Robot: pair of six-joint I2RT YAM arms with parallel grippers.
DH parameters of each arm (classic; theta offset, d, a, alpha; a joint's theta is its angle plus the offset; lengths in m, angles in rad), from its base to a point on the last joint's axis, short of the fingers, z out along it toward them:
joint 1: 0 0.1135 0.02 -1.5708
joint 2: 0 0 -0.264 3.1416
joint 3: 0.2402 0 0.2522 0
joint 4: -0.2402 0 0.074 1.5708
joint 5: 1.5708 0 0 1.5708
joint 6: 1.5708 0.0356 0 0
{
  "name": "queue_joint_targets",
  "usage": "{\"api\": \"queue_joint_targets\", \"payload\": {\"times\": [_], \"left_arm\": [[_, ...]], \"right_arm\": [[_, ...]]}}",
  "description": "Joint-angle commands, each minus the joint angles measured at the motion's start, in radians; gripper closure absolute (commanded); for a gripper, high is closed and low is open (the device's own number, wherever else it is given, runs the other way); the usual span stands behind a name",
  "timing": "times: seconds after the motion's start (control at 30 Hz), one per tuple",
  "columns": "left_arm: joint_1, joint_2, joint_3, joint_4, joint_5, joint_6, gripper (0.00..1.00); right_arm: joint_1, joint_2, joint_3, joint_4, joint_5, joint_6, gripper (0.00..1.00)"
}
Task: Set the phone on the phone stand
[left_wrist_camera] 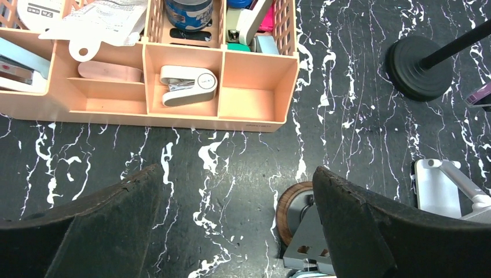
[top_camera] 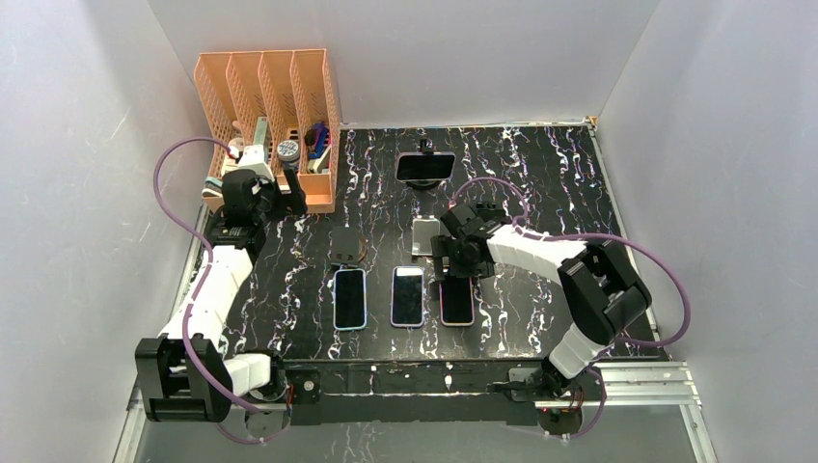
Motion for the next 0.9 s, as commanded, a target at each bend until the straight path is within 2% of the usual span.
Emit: {"api": "queue_joint_targets", "payload": {"times": [0.0, 0.13, 0.3, 0.4, 0.5, 0.57, 0.67, 0.87], "left_arm": [[0.004, -0.021, -0.005, -0.008, -0.042, 0.017, 0.02], [0.004, -0.006, -0.010, 0.007, -0.026, 0.015, 0.02], [0.004, -0.015, -0.047, 0.013, -0.026, 0.034, 0.02], [0.004, -0.017, -0.047, 0.013, -0.030, 0.039, 0.02], [0.004, -0.017, -0.044, 0.013, -0.028, 0.045, 0.02], [0.004, -0.013, -0.044, 0.013, -0.028, 0.045, 0.01], [0.004, -0.007, -0.042, 0.013, -0.025, 0.045, 0.02], [0.004, 0.005, -0.041, 0.043, -0.022, 0.040, 0.02]], "right_arm": [[0.000, 0.026, 0.039, -0.022, 0.036, -0.005, 0.01], [0.003, 0.051, 0.068, -0.053, 0.083, 0.020, 0.02], [0.035, 0.088, 0.094, -0.096, 0.165, 0.041, 0.22], [0.055, 0.122, 0.096, -0.109, 0.205, 0.041, 0.24], [0.064, 0.139, 0.085, -0.098, 0.215, 0.043, 0.32], [0.065, 0.129, 0.073, -0.084, 0.215, 0.047, 0.34], [0.065, 0.059, 0.046, -0.052, 0.231, 0.049, 0.34], [0.065, -0.198, -0.045, 0.080, 0.324, 0.027, 0.32]]}}
